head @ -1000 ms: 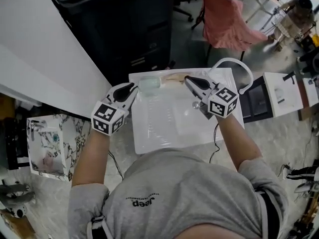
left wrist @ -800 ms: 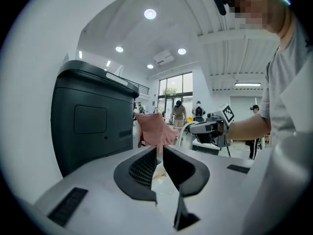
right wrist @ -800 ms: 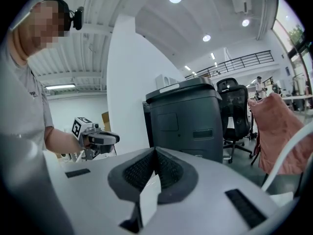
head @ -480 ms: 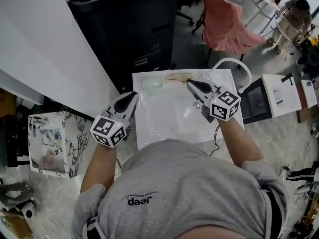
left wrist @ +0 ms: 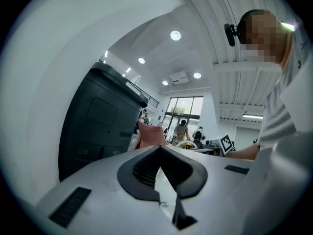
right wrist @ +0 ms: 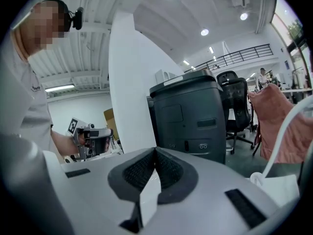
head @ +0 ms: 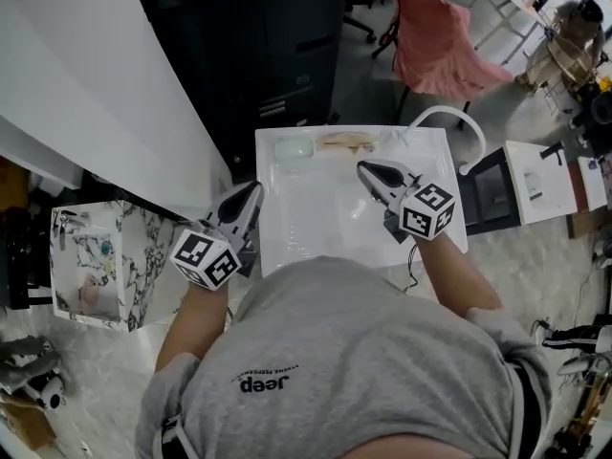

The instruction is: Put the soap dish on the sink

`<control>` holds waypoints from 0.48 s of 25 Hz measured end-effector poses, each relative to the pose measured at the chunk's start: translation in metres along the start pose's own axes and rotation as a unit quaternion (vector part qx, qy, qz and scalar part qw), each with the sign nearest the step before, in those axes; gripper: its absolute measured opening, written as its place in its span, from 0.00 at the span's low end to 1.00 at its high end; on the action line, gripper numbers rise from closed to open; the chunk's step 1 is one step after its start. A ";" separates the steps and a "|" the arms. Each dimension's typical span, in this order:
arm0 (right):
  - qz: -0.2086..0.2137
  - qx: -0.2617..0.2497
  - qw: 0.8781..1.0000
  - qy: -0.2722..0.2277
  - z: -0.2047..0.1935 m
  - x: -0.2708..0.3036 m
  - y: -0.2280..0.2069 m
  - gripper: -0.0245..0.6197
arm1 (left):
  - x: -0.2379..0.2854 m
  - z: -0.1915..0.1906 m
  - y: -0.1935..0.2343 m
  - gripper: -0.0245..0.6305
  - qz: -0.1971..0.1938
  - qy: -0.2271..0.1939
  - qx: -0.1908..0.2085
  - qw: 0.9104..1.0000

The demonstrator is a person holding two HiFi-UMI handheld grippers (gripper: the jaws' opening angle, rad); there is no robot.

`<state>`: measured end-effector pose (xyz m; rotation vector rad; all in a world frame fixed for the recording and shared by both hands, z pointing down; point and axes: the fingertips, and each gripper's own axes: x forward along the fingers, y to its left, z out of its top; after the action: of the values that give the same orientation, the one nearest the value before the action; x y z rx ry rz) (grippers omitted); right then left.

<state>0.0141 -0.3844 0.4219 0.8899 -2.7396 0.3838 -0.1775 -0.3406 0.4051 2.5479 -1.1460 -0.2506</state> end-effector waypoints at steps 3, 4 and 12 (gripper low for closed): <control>0.001 0.005 1.000 0.004 -0.006 0.002 0.000 0.12 | 0.002 -0.003 -0.002 0.06 -0.002 0.005 0.003 1.000; 0.004 0.007 1.000 0.004 -0.006 0.003 0.001 0.12 | 0.002 -0.003 -0.003 0.06 -0.002 0.007 0.004 1.000; 0.005 0.023 1.000 -0.008 -0.002 0.001 -0.002 0.12 | 0.002 0.003 -0.003 0.06 -0.004 0.009 0.019 1.000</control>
<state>0.0144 -0.3857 0.4241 0.8953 -2.7603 0.4460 -0.1751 -0.3412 0.4012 2.5829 -1.1459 -0.2094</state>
